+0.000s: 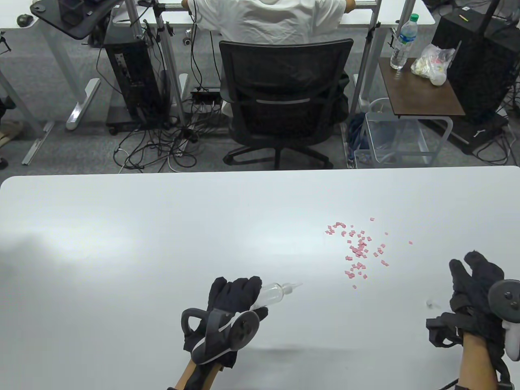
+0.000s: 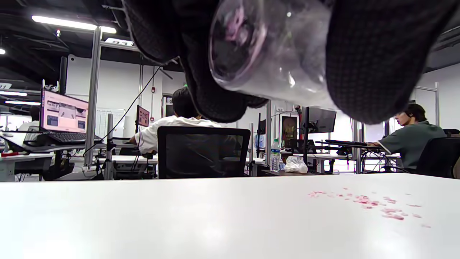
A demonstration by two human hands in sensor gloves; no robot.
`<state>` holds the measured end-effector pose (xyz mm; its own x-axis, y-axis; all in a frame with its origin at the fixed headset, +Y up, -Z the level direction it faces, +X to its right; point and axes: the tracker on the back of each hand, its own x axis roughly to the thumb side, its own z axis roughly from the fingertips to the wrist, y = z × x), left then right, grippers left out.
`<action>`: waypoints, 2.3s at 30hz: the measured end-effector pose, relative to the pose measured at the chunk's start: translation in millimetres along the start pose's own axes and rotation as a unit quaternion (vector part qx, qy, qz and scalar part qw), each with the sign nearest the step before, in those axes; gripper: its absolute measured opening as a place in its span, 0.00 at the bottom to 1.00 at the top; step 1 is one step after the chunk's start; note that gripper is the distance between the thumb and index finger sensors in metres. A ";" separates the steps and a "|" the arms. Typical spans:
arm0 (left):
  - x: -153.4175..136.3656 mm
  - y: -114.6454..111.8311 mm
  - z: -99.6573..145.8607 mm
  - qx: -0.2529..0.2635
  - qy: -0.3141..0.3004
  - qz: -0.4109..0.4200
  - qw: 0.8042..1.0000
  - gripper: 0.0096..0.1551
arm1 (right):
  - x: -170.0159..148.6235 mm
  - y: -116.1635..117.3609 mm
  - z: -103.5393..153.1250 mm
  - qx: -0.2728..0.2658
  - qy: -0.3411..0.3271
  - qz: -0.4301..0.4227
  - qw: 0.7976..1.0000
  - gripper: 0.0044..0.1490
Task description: Squeeze empty conical bottle to blow paper scraps with air puff
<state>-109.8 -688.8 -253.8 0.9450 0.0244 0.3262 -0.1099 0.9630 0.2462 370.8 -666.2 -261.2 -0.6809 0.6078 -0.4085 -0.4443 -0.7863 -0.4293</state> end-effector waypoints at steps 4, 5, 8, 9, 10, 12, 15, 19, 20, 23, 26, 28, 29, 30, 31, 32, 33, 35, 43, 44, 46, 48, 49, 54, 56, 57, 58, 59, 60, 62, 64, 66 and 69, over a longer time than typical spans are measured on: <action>-10.9 -8.4 4.8 -0.020 -0.002 0.009 1.000 0.44 | 3.6 30.7 -12.3 0.051 0.018 0.100 0.994 0.33; -14.3 -10.3 6.5 -0.019 -0.003 0.016 1.000 0.44 | 4.5 36.7 -15.8 0.060 0.027 0.114 0.991 0.32; -22.9 -12.0 7.8 -0.025 -0.001 0.033 0.999 0.44 | 7.0 52.1 -22.7 0.083 0.041 0.177 0.980 0.33; -24.6 -11.9 7.8 -0.025 0.000 0.035 0.999 0.44 | 7.5 56.8 -24.0 0.091 0.045 0.200 0.975 0.34; -26.7 -11.2 7.9 -0.025 0.002 0.036 0.999 0.44 | 7.9 63.8 -25.6 0.106 0.052 0.235 0.965 0.35; -29.2 -10.1 8.7 -0.020 0.005 0.033 0.999 0.44 | 7.3 77.2 -27.1 0.134 0.063 0.290 0.946 0.38; -31.2 -9.9 9.4 -0.017 0.008 0.041 0.999 0.44 | 4.9 91.3 -27.3 0.148 0.069 0.342 0.925 0.39; -33.6 -11.8 8.7 -0.020 0.012 0.044 0.999 0.44 | -1.0 98.0 -28.6 0.144 0.072 0.352 0.922 0.36; -34.5 -13.0 8.0 -0.023 0.013 0.046 0.999 0.44 | -2.6 98.6 -28.9 0.141 0.072 0.348 0.924 0.35; -35.7 -14.0 7.4 -0.025 0.015 0.047 0.998 0.44 | -10.2 100.5 -32.0 0.138 0.079 0.333 0.930 0.31; -36.6 -13.1 8.1 -0.022 0.017 0.055 0.998 0.44 | -17.0 101.3 -34.4 0.140 0.089 0.317 0.934 0.26; -37.1 -12.1 8.4 -0.019 0.017 0.058 0.998 0.44 | -19.8 100.4 -34.3 0.131 0.085 0.311 0.937 0.24; -37.3 -12.1 8.6 -0.019 0.017 0.058 0.998 0.44 | -19.9 100.2 -34.2 0.132 0.085 0.313 0.937 0.24; -37.5 -12.2 8.7 -0.018 0.018 0.059 0.998 0.44 | -19.6 99.1 -33.1 0.135 0.084 0.317 0.935 0.24; -37.6 -12.5 8.7 -0.019 0.019 0.059 0.998 0.44 | -18.7 98.3 -32.5 0.135 0.082 0.317 0.935 0.24; -37.5 -12.9 8.8 -0.020 0.018 0.060 0.998 0.44 | -15.1 95.7 -30.4 0.125 0.069 0.310 0.940 0.24; -37.3 -13.0 8.8 -0.021 0.018 0.062 0.998 0.44 | -12.4 94.3 -29.3 0.117 0.059 0.302 0.944 0.24; -36.3 -14.0 8.8 -0.024 0.018 0.062 0.998 0.44 | -3.5 91.1 -26.5 0.103 0.034 0.278 0.954 0.24; -31.9 -13.5 9.5 -0.019 0.002 0.091 0.996 0.44 | 61.9 76.0 1.9 0.130 -0.097 0.077 0.984 0.24; -31.5 -13.5 9.5 -0.017 -0.004 0.098 0.995 0.44 | 76.4 73.8 11.9 0.152 -0.127 0.003 0.980 0.24; -30.6 -13.6 10.0 -0.013 -0.009 0.111 0.994 0.44 | 95.5 72.3 28.9 0.169 -0.171 -0.087 0.967 0.23; -29.3 -12.7 10.7 -0.005 -0.018 0.119 0.993 0.44 | 115.1 74.0 51.6 0.195 -0.220 -0.170 0.941 0.24; -28.8 -12.3 10.9 -0.002 -0.022 0.122 0.992 0.44 | 118.8 74.9 56.6 0.201 -0.230 -0.182 0.935 0.24; -25.3 -10.1 13.2 0.010 -0.035 0.132 0.991 0.44 | 141.8 90.2 101.1 0.222 -0.307 -0.226 0.898 0.24; -24.8 -9.7 13.8 0.013 -0.037 0.134 0.990 0.44 | 142.4 96.0 108.1 0.219 -0.315 -0.227 0.895 0.24; -24.7 -9.5 14.0 0.013 -0.038 0.136 0.990 0.44 | 142.4 97.6 110.0 0.219 -0.315 -0.226 0.895 0.23; -24.6 -9.6 14.2 0.014 -0.042 0.139 0.989 0.44 | 142.6 99.6 111.8 0.220 -0.317 -0.218 0.896 0.24; -24.5 -9.7 14.2 0.014 -0.042 0.140 0.989 0.44 | 142.6 100.6 112.8 0.220 -0.319 -0.212 0.897 0.23; -24.2 -9.9 14.2 0.015 -0.043 0.141 0.989 0.44 | 142.4 101.7 114.1 0.223 -0.321 -0.211 0.896 0.24; -23.3 -10.2 14.3 0.013 -0.046 0.140 0.989 0.44 | 141.5 104.0 116.9 0.226 -0.316 -0.225 0.894 0.23; -22.1 -10.5 14.4 0.012 -0.049 0.143 0.988 0.44 | 140.7 106.8 119.2 0.238 -0.313 -0.229 0.891 0.23; -21.1 -10.6 14.7 0.013 -0.055 0.150 0.987 0.44 | 140.8 108.9 120.9 0.240 -0.312 -0.233 0.889 0.24; -19.6 -10.5 15.1 0.014 -0.055 0.154 0.986 0.44 | 140.3 113.0 124.5 0.254 -0.305 -0.246 0.884 0.24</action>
<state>-131.9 -703.5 -249.0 0.8265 0.2835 0.4863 -0.3963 0.9066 0.1451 152.6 -683.6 -266.7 -0.4502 0.8394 0.3046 -0.8730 -0.4854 0.0473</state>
